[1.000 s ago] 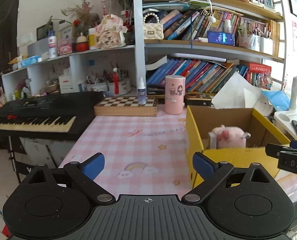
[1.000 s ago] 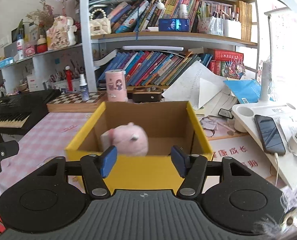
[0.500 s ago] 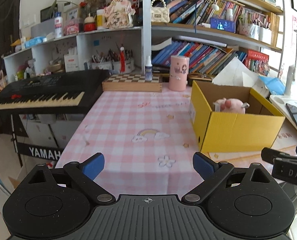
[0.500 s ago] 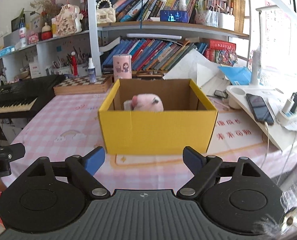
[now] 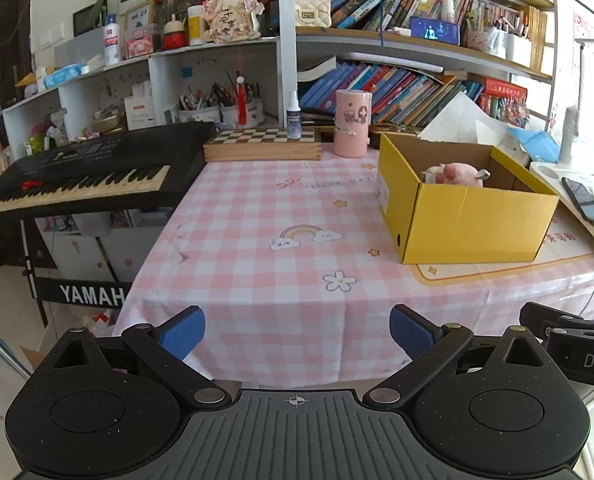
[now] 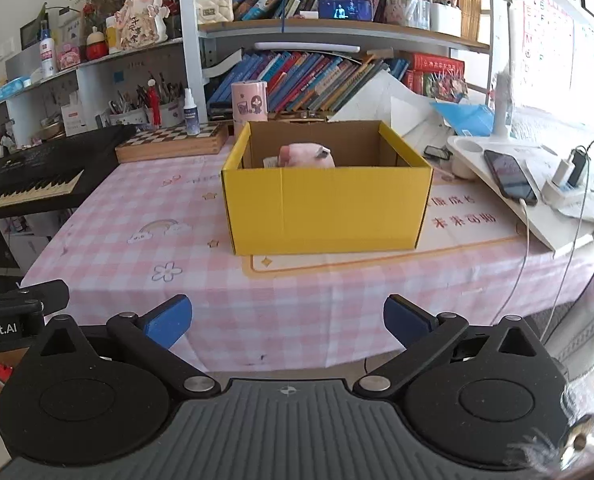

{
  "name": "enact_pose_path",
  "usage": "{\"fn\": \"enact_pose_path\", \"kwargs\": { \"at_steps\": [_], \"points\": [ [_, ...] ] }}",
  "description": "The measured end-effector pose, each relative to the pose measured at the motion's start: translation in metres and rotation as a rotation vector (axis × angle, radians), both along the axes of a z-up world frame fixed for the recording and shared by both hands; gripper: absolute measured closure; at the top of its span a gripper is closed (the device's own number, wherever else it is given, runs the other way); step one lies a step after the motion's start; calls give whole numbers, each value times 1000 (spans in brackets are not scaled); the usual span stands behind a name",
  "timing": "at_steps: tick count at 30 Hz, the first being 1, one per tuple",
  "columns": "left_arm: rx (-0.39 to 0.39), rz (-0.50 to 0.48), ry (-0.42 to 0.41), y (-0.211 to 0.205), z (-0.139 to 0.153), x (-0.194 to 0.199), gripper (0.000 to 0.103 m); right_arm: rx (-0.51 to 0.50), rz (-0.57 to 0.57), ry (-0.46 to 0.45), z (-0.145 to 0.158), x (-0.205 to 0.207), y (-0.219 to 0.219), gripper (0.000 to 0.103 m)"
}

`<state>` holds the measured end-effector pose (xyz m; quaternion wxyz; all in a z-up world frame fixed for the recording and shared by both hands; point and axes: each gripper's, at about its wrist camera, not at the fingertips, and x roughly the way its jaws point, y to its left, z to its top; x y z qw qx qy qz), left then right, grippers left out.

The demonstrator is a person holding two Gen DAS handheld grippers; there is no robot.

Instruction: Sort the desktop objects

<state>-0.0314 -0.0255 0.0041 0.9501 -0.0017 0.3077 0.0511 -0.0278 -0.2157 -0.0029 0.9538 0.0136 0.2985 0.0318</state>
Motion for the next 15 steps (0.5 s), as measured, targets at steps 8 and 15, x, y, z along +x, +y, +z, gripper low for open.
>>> {"fn": "enact_pose_path", "kwargs": {
  "at_steps": [8, 15],
  "points": [
    [-6, -14, -1, 2, 1, -14, 3, -21, -31, 0, -1, -15, 4, 0],
    [-11, -1, 10, 7, 0, -24, 2, -33, -9, -6, 0, -24, 11, 0]
  ]
}}
